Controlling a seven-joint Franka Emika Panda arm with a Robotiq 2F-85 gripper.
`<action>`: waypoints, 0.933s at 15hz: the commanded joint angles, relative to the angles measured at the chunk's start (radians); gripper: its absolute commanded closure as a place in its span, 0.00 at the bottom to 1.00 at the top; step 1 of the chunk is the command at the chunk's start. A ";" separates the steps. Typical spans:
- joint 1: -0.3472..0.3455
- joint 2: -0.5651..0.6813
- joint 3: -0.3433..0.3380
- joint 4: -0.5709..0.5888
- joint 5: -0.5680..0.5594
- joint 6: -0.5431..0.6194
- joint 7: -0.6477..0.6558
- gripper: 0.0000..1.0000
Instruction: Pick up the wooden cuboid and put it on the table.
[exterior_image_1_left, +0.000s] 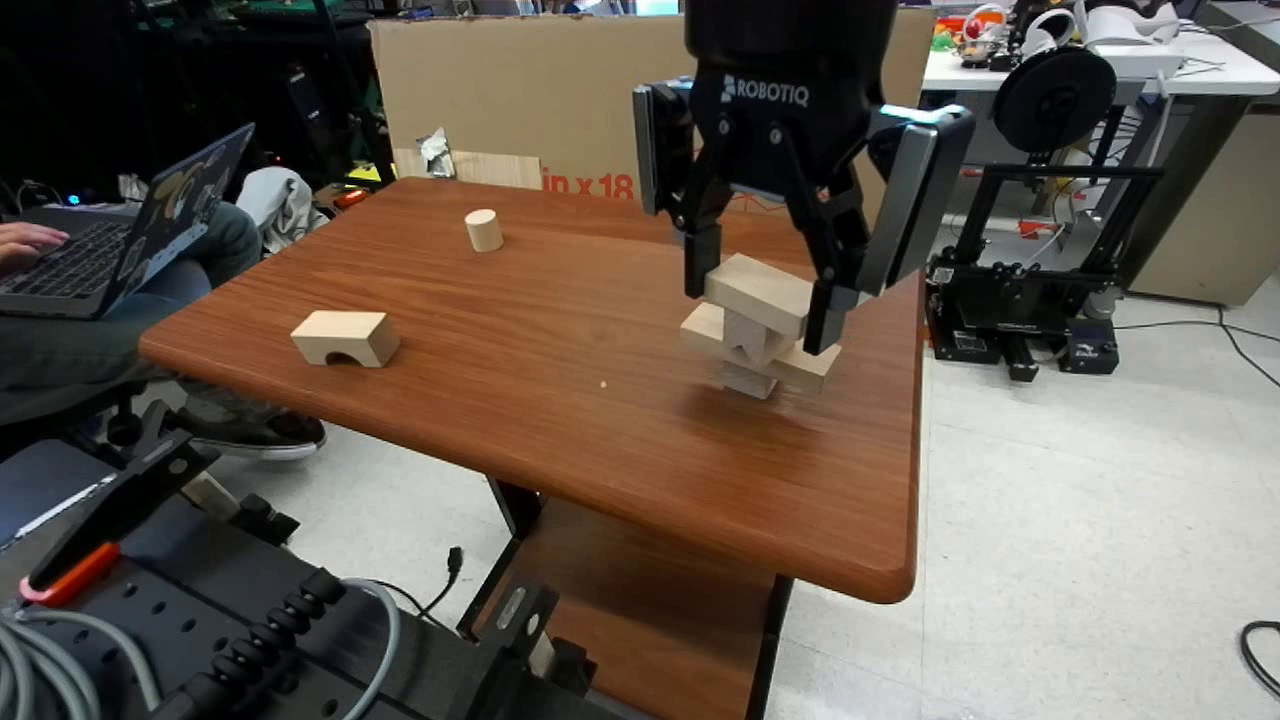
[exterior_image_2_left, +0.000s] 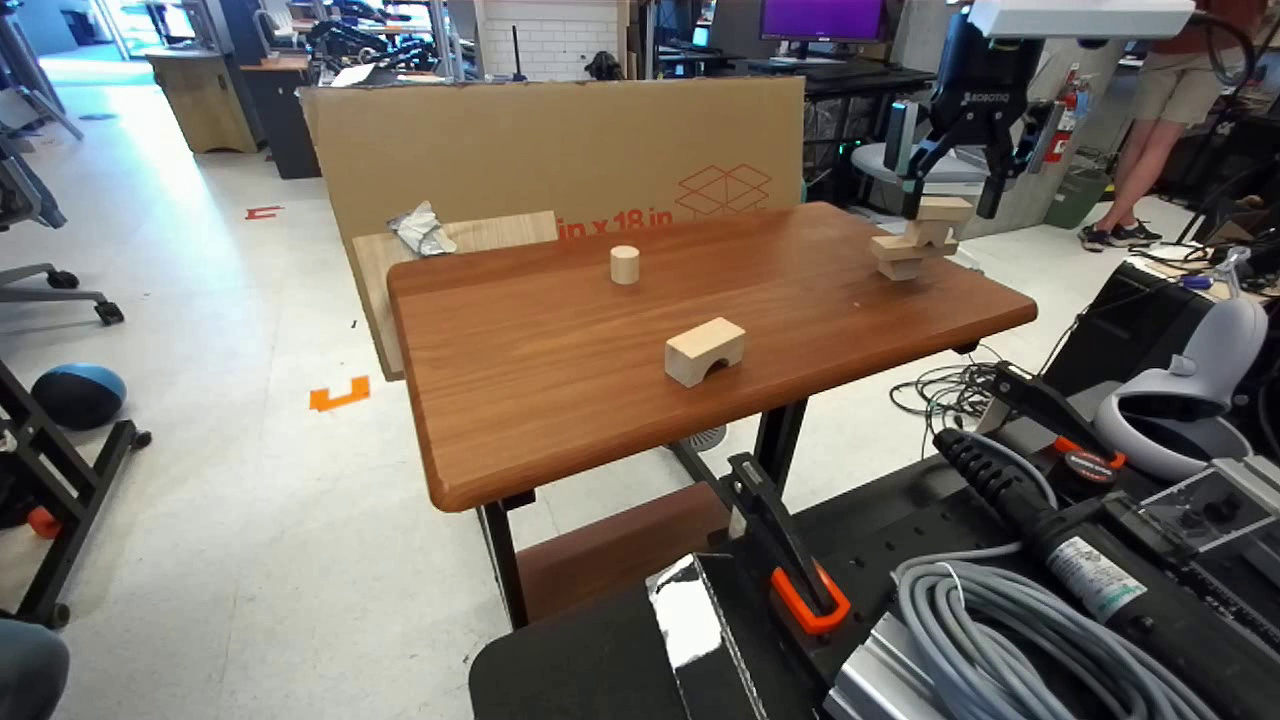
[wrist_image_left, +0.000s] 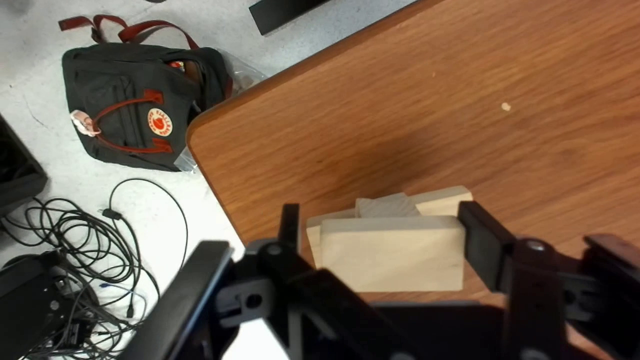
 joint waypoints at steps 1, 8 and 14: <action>0.010 0.017 0.001 0.021 -0.037 0.010 0.016 0.51; 0.021 -0.002 0.001 0.004 -0.067 0.016 0.016 0.58; 0.044 -0.056 0.000 -0.050 -0.156 0.019 -0.011 0.58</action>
